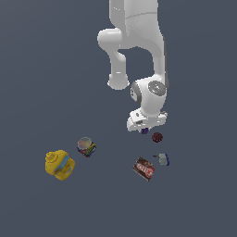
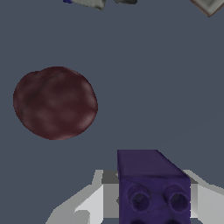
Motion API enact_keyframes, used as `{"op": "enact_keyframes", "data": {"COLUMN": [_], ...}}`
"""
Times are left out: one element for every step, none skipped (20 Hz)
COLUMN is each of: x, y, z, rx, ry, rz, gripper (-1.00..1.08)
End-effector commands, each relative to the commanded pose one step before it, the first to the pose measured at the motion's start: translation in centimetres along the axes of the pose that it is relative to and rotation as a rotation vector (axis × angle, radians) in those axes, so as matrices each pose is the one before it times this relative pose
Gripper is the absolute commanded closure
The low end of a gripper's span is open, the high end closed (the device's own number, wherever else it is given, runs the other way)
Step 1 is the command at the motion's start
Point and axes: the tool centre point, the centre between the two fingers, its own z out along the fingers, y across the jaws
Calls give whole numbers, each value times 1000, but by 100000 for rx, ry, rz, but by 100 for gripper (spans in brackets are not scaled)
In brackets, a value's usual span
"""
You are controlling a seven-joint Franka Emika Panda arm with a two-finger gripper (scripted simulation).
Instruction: Pick up a designated object from a clutter of objects.
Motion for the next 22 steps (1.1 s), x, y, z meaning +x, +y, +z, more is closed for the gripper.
{"op": "enact_keyframes", "data": {"x": [-304,-157,-168,-180,-191,-202,-213,-223,-228,-228,-230,-230,-234,-234,-240,-243,-246,-256,-261,-258,-258,-251], "y": [772,366,392,419,445,472,498,521,524,533,540,539,552,550,569,577,583,612,627,619,626,610], "z": [-1110,-521,-560,-600,-640,-681,-722,-759,-779,-786,-797,-803,-820,-827,-849,-866,-883,-914,-940,-938,-932,-921], "rx": [-77,0,0,0,0,0,0,0,62,0,68,0,96,0,95,67,0,94,66,0,66,0], "ry": [83,0,0,0,0,0,0,0,0,0,10,0,18,0,21,16,0,24,18,0,20,0], "rz": [16,0,0,0,0,0,0,0,-30,0,-7,0,-9,0,-8,-6,0,-7,-4,0,-1,0], "gripper": [108,108,108,108,108,108,108,108,108,108,108,108,108,108,108,108,108,108,108,108,108,108]}}
